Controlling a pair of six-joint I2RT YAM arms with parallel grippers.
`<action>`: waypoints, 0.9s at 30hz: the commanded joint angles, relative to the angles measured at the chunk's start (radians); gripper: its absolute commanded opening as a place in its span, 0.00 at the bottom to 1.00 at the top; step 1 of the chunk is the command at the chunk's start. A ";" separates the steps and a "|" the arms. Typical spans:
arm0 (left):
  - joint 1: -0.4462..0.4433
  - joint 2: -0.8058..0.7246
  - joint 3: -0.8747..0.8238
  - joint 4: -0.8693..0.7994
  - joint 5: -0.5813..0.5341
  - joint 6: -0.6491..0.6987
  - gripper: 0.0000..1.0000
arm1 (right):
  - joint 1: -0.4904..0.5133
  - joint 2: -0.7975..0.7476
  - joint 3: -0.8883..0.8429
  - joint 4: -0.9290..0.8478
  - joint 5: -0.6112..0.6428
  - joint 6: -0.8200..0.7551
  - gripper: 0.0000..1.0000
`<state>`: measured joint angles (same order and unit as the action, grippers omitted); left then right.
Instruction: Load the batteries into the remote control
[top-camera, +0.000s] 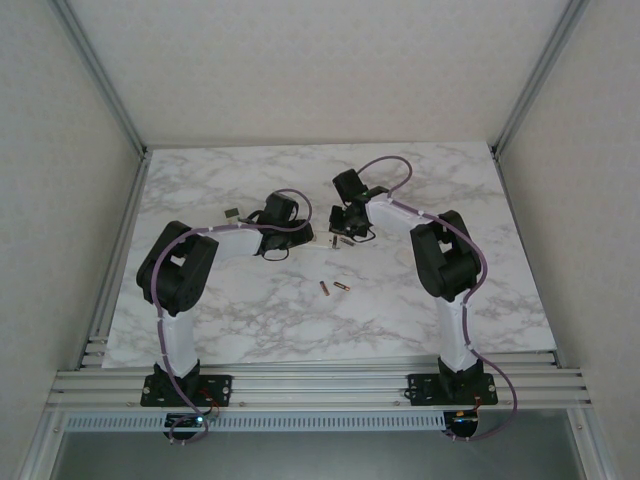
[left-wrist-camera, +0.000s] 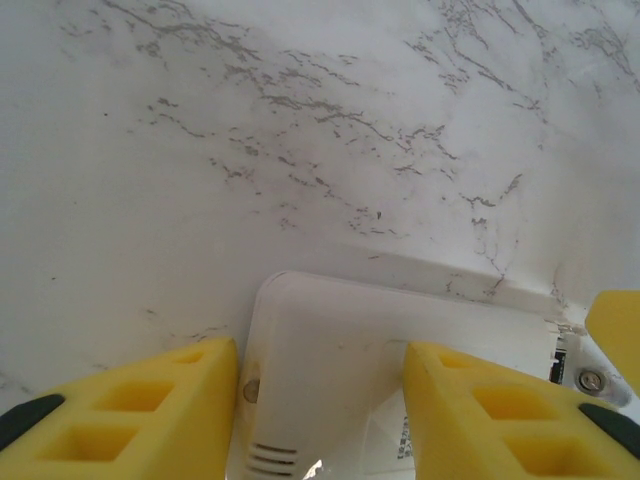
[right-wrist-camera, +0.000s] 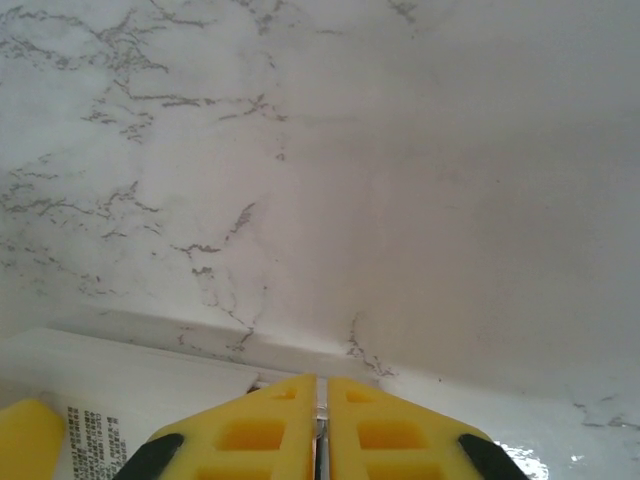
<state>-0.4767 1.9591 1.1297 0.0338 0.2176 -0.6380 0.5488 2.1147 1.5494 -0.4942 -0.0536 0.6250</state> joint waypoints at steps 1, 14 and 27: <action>-0.017 -0.016 -0.023 0.008 0.039 -0.025 0.45 | 0.011 -0.045 -0.041 -0.006 0.015 0.050 0.11; -0.019 -0.044 -0.041 0.008 0.040 -0.006 0.45 | 0.013 -0.191 -0.071 -0.065 0.108 -0.520 0.34; -0.015 -0.051 -0.014 -0.020 0.023 0.030 0.44 | -0.035 0.109 0.318 -0.454 0.166 -1.161 0.54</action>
<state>-0.4885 1.9453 1.1088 0.0471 0.2420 -0.6312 0.5129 2.1628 1.7905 -0.8337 0.0608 -0.3668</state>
